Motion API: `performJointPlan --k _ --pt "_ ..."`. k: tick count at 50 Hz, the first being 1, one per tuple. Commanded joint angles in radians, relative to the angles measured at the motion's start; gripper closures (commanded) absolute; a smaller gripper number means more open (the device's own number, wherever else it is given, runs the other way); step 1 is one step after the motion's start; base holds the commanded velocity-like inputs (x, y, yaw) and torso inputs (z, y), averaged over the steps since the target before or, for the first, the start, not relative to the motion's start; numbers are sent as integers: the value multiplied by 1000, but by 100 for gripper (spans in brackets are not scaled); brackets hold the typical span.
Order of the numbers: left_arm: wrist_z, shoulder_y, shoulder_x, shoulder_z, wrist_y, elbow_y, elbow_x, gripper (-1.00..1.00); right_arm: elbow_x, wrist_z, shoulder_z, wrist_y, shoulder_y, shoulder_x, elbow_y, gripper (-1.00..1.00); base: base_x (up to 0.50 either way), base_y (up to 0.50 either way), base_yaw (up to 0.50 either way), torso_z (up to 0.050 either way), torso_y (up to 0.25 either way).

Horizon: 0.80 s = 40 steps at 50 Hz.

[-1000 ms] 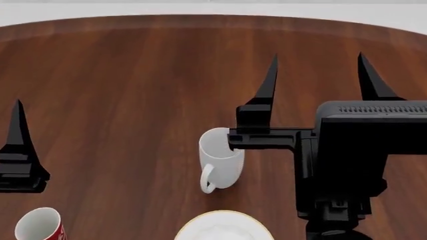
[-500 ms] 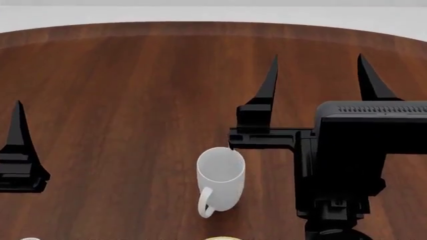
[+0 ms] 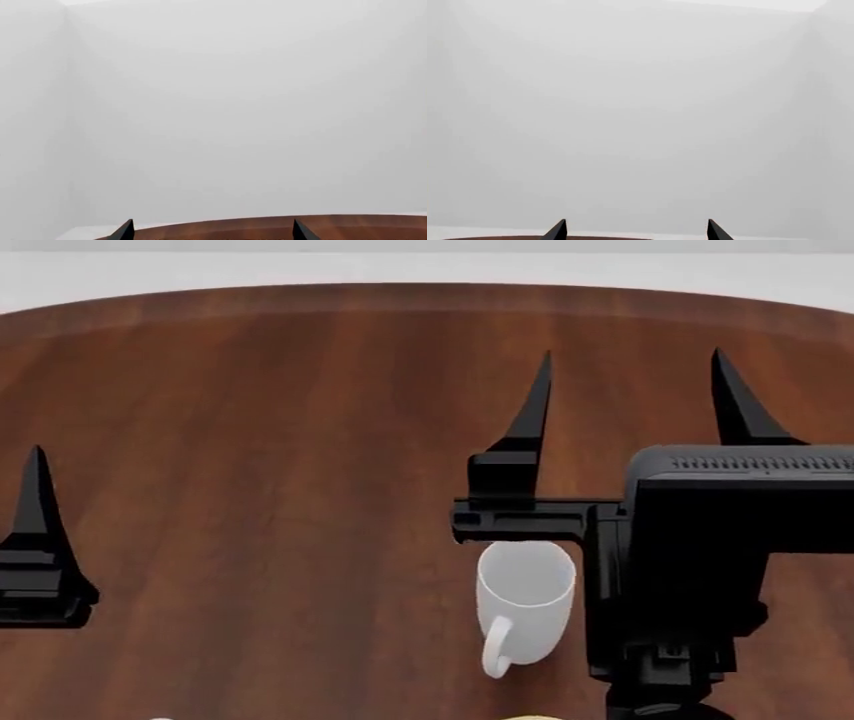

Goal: Put the white mug on the plate.

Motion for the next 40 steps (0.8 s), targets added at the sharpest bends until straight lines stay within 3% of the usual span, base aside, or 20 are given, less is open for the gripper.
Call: performJointPlan --k 1,27,40 --pt "-2 0 -4 1 10 -11 -8 -100 8 6 -4 -2 0 4 5 -100 0 359 0 0 0" --pt "-22 -21 -11 36 -9 -6 -7 -100 36 12 37 -31 -47 28 2 -100 0 358 0 0 0" --pt "-27 -21 -15 42 -8 -4 -13 -100 46 24 46 -9 -48 40 -20 -100 0 16 0 0 0"
